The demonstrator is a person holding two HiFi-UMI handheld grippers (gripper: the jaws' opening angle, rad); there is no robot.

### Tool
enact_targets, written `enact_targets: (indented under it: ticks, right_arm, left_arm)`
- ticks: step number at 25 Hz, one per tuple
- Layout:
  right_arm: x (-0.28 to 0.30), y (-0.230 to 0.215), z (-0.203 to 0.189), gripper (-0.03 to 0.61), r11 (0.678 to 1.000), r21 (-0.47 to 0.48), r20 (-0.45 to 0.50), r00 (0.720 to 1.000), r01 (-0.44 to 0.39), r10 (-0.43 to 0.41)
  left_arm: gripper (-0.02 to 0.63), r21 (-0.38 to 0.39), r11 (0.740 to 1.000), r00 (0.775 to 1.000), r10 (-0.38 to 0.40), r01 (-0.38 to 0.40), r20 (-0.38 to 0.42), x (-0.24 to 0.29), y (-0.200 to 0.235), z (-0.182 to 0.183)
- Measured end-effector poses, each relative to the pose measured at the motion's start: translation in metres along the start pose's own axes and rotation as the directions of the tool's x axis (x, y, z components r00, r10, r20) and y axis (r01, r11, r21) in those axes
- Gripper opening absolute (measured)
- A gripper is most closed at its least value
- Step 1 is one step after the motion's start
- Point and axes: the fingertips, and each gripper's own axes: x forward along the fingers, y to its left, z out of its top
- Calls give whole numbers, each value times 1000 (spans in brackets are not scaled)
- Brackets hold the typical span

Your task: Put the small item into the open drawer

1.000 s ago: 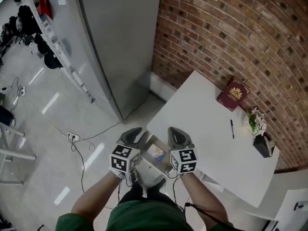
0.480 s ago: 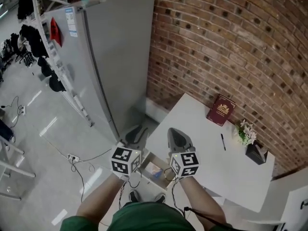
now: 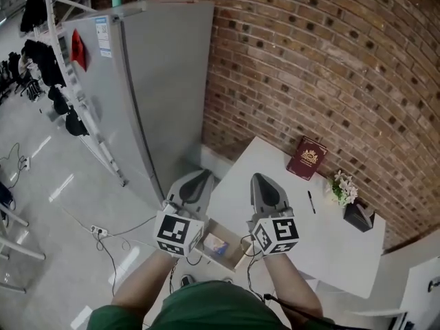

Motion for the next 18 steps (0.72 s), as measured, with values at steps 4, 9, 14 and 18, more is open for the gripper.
enact_targets:
  ticks: [4,9,14,18]
  right_arm:
    - [-4,-2,16,5,999,-32,36,999,21,-20]
    - [-3,-2,18,3,995,-95,37,999,42,-39]
    - [-3,2,25,3,989,-141,54,998,44,-37]
    - [-1,7,28,3,984,-172,62,998,40,-29]
  left_arm:
    - [15,11,1000,1000,13,-13,17,-3,7,5]
    - [14,-1,999,999,39,-39,13,-5,21,-1]
    - [15,-7,998,998,58,-58,33,-5,27,-4]
    - [15,-10,998,998,60,-60,31,-4,27,-6]
